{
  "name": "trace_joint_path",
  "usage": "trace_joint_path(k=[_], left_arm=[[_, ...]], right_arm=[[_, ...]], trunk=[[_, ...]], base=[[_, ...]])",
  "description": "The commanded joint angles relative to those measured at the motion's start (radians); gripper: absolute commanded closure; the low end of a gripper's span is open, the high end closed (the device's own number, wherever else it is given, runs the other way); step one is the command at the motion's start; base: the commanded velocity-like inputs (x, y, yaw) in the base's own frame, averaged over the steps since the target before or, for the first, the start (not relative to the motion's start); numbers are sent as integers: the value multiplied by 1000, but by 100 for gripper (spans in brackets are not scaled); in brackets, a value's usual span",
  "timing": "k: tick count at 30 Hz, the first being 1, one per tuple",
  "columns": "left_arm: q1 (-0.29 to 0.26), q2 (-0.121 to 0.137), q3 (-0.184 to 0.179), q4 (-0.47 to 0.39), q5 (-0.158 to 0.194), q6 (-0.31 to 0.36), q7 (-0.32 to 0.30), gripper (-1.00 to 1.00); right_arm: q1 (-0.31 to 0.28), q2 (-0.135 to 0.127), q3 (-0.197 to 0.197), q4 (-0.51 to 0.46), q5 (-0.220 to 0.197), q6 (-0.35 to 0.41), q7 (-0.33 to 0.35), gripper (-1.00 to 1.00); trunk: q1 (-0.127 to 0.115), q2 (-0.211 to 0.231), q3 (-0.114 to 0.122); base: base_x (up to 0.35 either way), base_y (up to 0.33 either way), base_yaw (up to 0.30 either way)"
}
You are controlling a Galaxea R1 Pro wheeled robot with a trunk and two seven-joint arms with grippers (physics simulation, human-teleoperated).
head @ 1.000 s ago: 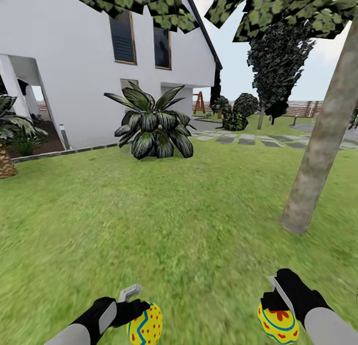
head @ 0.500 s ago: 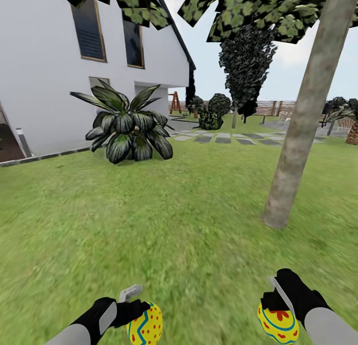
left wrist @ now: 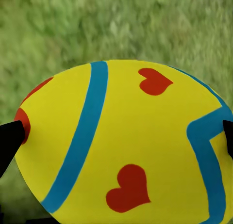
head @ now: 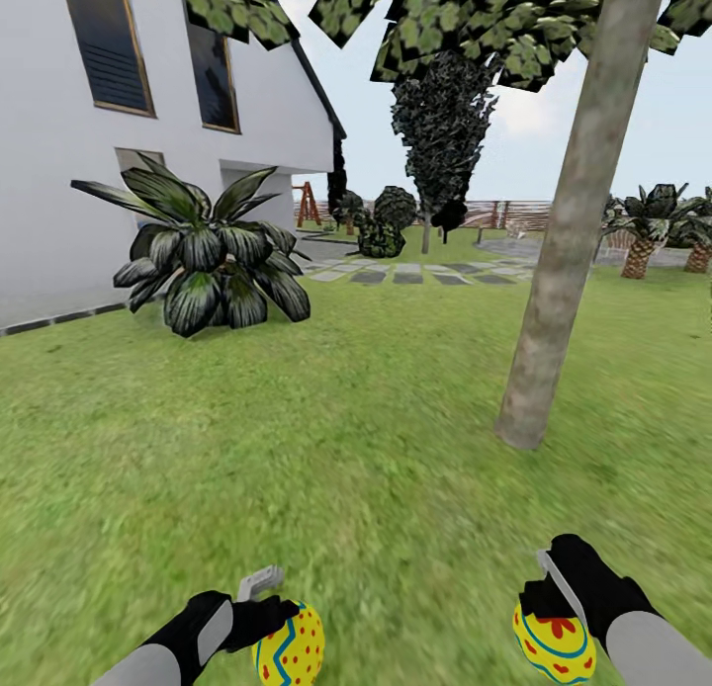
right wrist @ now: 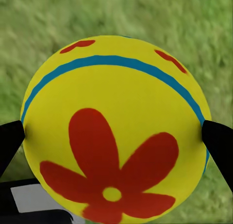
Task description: Take the three Easter eggs out of the wicker basket on the lawn in the garden, then place them on the lawn next to a single tree (choose any tree) so that all three eggs are next to the same tree and none are left in the basket.
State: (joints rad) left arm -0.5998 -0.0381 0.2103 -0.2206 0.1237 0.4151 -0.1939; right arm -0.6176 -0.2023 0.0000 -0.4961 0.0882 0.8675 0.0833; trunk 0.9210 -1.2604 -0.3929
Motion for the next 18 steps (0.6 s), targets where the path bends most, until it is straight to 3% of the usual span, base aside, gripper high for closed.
trace_joint_path(k=[1,5,18], left_arm=[[0,0,3,-2,10,8,1,100],[-1,0,3,-2,11,8,1,100],[0,0,3,-2,11,8,1,100]], right_arm=[[-1,1,0,-1,10,5,9,100],[-1,1,1,-2,9,4,8,100],[0,1,0,-2,8,2,9,100]], trunk=[[1,-1,-1],[1,-1,-1],[1,-1,-1]], base=[[266,235,-14],[266,235,-154],[276,216,-298]])
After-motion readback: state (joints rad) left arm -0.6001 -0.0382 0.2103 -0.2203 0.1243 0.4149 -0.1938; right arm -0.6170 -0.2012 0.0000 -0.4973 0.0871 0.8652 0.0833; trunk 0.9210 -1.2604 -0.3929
